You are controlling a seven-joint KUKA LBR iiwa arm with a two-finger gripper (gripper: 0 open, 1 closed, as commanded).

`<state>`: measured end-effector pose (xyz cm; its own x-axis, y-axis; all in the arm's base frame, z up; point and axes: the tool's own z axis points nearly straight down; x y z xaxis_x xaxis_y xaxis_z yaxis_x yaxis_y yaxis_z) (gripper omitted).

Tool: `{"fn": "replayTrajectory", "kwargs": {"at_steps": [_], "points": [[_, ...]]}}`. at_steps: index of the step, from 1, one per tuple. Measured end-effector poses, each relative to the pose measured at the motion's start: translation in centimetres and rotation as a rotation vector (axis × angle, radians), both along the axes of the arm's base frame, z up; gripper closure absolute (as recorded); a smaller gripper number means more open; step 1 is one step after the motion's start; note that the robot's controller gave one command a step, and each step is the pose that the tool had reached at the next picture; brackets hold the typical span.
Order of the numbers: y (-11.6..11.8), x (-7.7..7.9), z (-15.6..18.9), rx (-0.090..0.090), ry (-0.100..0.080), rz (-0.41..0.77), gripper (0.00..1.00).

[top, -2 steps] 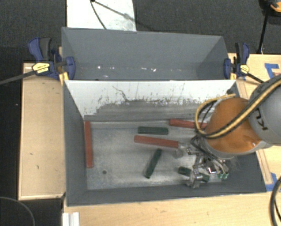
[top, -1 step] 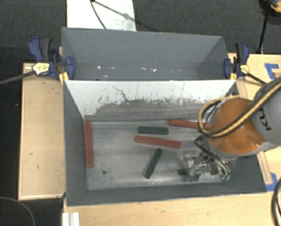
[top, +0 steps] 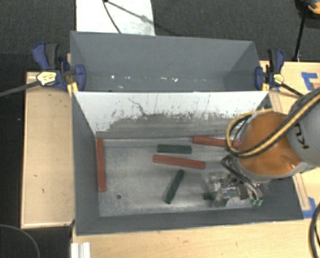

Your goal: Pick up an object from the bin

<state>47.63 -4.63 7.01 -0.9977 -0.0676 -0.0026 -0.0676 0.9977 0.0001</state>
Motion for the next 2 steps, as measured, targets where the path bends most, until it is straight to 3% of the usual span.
{"fn": "replayTrajectory", "kwargs": {"at_steps": [1, 2], "points": [[0.0, -0.1, 0.4, 0.000, 0.005, 0.001, 1.00], [0.0, 0.1, 6.8, 0.000, 0.000, 0.004, 1.00]]}}
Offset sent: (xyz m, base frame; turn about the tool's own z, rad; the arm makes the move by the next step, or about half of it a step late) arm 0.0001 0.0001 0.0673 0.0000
